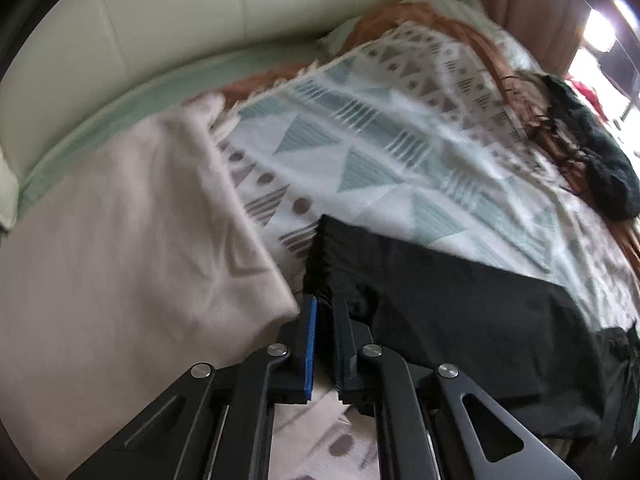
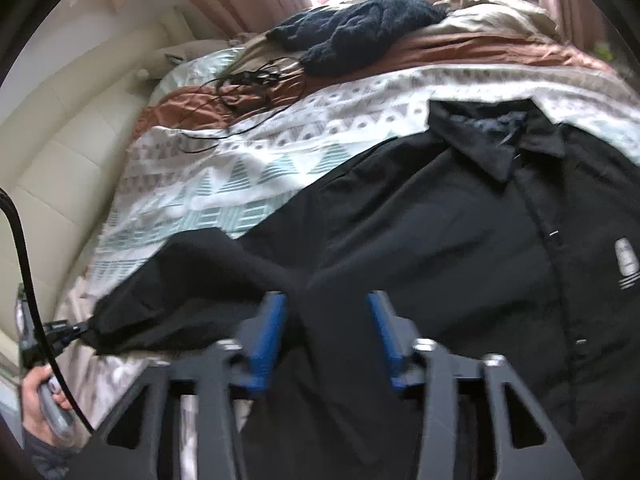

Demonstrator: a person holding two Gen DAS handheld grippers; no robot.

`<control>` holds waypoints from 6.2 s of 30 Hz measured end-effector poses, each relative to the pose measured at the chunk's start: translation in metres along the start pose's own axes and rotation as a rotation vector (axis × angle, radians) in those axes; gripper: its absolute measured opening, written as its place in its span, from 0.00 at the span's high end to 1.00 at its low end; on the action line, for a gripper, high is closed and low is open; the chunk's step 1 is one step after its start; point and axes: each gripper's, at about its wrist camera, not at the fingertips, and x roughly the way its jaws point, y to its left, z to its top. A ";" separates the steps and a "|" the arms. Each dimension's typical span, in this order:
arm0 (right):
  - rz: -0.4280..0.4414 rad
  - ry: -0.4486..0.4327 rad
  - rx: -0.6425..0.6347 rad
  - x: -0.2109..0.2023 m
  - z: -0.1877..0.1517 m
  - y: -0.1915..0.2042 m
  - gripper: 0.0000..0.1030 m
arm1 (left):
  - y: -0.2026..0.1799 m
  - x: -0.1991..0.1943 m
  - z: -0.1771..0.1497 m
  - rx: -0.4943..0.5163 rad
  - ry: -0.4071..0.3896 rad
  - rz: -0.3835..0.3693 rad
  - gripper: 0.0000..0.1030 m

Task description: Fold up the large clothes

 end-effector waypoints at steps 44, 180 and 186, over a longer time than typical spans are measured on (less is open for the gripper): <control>0.154 -0.072 0.317 -0.099 -0.010 -0.086 0.53 | -0.308 -0.373 -0.040 0.493 -0.405 -0.436 0.96; -0.099 -0.192 0.708 -0.165 -0.042 -0.357 0.40 | -0.277 -0.041 -0.197 0.058 0.168 -0.284 0.23; -0.055 -0.135 0.649 -0.137 -0.038 -0.346 0.60 | -0.289 -0.043 -0.198 0.081 0.125 -0.288 0.23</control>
